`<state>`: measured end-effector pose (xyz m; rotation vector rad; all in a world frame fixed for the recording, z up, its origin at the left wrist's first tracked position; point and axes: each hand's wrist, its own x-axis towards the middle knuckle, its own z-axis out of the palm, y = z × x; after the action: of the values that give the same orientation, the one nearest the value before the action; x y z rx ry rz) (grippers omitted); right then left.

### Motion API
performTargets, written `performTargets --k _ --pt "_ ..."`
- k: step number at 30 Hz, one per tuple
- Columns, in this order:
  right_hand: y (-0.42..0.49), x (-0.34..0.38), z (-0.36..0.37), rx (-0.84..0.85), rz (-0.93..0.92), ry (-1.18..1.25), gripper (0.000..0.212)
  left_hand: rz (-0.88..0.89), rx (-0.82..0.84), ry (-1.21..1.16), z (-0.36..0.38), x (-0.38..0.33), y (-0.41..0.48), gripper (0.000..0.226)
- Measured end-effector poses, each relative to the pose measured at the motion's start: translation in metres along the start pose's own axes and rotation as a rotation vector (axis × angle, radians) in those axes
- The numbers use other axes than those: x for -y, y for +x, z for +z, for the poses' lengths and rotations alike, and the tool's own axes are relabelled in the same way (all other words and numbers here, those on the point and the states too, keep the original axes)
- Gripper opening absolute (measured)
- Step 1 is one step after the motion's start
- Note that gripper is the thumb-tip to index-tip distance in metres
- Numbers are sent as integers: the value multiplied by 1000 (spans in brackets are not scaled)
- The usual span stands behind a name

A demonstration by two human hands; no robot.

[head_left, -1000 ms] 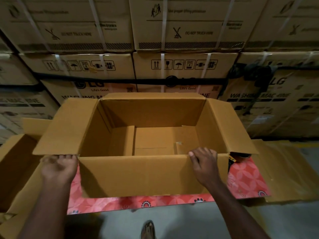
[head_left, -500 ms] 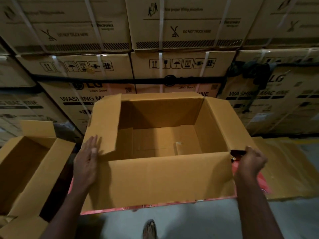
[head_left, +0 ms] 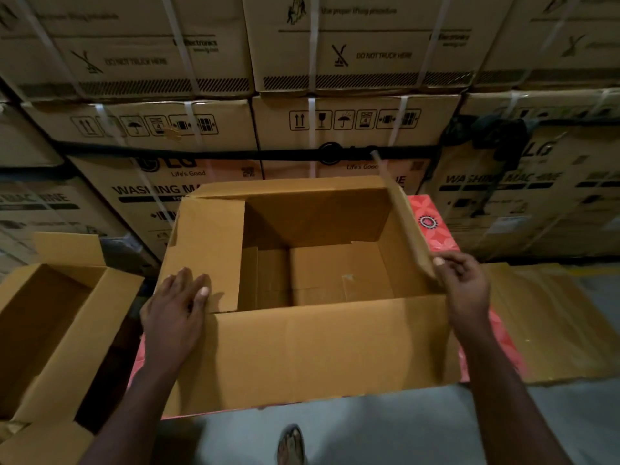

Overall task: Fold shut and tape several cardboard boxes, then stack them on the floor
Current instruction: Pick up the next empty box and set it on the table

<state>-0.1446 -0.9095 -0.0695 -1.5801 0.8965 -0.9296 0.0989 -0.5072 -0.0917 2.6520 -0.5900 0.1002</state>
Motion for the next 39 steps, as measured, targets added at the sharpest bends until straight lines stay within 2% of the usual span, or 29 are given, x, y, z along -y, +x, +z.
performTargets --k 2,4,5,8,12,14,17,20,23,25,27,32,35,37,39 --pt "4 -6 4 144 -162 -345 29 -17 32 6 -3 1 9 59" --pt "10 -8 8 193 -257 -606 45 10 109 89 -3 1 23 60" --pt "15 -7 10 221 -258 -678 52 20 145 123 -2 1 32 66" --pt "39 3 26 291 -61 -750 68 16 205 162 1 2 72 78" --pt "81 13 59 357 71 -685 77 -49 173 27 2 -2 128 81" --pt "101 20 74 383 124 -652 75 -94 132 -69 2 -5 152 80" --pt "128 30 95 403 162 -597 68 -156 63 -84 3 -12 181 73" --pt "159 33 111 373 192 -573 64 -277 106 -151 -5 -26 208 63" --pt "182 29 126 339 301 -482 65 -314 160 -76 -15 -27 237 51" --pt "189 23 138 261 340 -438 67 -329 188 -102 -17 -26 253 53" --pt "191 16 147 178 300 -445 64 -346 217 -232 -19 -25 266 57" --pt "197 5 149 100 177 -402 49 -395 447 -687 -12 7 308 31" --pt "196 6 142 88 175 -263 41 -511 330 -970 5 20 315 35" --pt "201 -3 136 53 186 -151 34 -511 289 -1101 11 22 311 36" --pt "209 -13 135 46 243 -28 52 -535 251 -1198 13 21 305 40"
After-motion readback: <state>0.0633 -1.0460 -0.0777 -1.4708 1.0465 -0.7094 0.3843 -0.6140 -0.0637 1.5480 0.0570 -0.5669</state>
